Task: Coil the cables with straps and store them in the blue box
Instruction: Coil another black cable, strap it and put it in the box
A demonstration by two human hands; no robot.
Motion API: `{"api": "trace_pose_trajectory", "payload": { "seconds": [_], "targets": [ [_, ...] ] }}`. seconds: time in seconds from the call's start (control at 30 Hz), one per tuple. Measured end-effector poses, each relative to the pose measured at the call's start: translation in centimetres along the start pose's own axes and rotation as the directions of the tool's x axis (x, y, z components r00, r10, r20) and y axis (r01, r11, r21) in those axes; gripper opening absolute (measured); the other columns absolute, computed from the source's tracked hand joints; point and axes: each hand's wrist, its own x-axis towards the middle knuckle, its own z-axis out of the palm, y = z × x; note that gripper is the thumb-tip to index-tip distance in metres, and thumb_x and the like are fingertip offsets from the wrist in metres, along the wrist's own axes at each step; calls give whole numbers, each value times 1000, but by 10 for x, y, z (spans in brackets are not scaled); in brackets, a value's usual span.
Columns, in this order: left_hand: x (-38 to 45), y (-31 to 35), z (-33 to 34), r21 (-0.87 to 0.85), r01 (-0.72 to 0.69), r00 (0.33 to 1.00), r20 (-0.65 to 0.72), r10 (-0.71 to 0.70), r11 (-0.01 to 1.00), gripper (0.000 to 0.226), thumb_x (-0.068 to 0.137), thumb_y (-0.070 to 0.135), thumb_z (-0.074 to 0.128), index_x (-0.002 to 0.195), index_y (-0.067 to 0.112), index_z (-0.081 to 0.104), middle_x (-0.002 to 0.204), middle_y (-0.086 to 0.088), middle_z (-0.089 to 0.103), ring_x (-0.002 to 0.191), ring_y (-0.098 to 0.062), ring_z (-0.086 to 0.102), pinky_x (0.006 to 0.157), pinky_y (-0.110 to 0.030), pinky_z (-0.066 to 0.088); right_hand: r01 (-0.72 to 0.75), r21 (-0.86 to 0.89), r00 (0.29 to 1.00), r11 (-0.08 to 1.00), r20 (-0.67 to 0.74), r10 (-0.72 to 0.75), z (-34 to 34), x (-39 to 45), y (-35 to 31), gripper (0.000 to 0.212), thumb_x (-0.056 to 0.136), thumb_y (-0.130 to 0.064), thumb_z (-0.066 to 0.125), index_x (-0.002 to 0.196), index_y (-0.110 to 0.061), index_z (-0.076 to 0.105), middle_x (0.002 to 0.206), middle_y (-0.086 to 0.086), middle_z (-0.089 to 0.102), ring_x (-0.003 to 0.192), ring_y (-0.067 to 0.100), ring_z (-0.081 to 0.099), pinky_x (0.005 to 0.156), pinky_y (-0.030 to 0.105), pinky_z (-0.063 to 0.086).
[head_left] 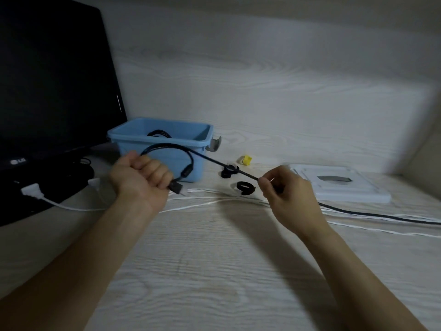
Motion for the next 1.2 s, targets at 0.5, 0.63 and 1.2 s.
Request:
{"api": "trace_pose_trajectory", "payload": {
  "seconds": [0.5,0.63,1.2],
  "targets": [
    [-7,-17,8,90,-129,985,127,117,988,43,98,49,34,76,13,45,58,3,34,50,-11,31,52,-23,30,297,104,777,949,551,-304,23,-26,-31,16,96,-27,62,84,-19,68,64,-9,60,58,10,53,56,20,40],
    [-5,-31,8,403,-197,976,162,142,894,32,106,20,35,88,7,59,59,2,40,52,-9,38,55,-22,37,263,136,790,955,538,-294,22,-30,-39,29,102,-27,51,77,-18,62,53,-18,51,53,1,49,53,11,31],
    [-36,-45,1,925,-66,763,288,-578,374,59,103,41,33,63,10,62,47,0,23,39,-10,14,45,-28,9,135,381,984,915,56,-168,19,-19,-34,34,82,-54,66,77,-21,63,56,-1,59,48,14,49,48,32,40]
  ]
}}
